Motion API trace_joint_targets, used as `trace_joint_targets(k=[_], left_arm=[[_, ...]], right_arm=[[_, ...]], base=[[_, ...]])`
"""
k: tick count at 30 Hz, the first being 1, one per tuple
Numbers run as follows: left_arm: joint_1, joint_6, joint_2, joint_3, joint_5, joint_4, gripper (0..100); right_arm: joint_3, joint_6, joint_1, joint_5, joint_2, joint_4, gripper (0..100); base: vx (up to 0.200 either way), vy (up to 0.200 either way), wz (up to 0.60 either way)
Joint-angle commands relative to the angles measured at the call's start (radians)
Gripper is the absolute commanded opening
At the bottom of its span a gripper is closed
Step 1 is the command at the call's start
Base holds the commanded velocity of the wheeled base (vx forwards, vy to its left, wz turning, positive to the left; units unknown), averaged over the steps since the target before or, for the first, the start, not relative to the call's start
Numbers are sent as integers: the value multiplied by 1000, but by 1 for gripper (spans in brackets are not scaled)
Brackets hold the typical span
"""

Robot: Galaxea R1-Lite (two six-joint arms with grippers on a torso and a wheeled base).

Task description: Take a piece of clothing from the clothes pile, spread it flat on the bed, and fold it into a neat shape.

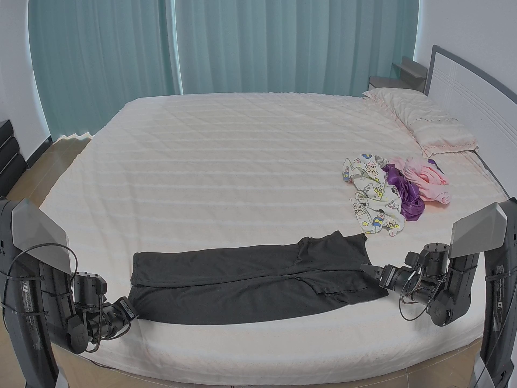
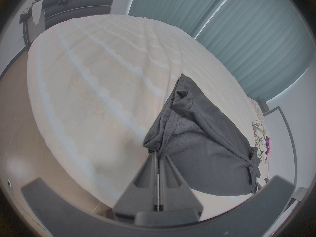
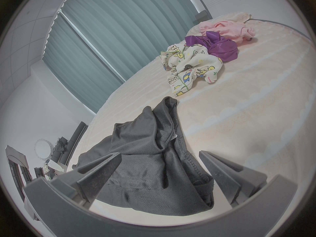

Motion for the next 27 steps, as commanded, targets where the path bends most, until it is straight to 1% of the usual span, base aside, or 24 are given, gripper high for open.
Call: trace_joint_targets(k=[1, 5, 9, 15, 22, 25, 27], left_arm=[[-5, -1, 3, 22, 3, 0, 0], [-5, 1, -1, 36, 3, 0, 0], [-3, 26, -13, 63, 3, 0, 0], [-3, 44, -14, 71, 4, 0, 0], [-2, 42, -8, 66, 3, 0, 0], [-2, 39, -8, 60, 1, -1, 0], [0, 35, -7, 57, -2, -1, 0]], right_arm=[[0, 0, -1, 1, 2, -10, 100], [0, 0, -1, 1, 3, -10, 100], [0, 0, -1, 1, 3, -10, 100], [2, 0, -2, 1, 0, -10, 100], [29, -3, -8, -1, -24, -6, 100], [51, -3, -1, 1, -58, 30, 100], [57, -3, -1, 1, -66, 82, 100]], base=[[0, 0, 0], [0, 0, 0], [0, 0, 0], [0, 0, 0], [0, 0, 0], [0, 0, 0], [0, 0, 0]])
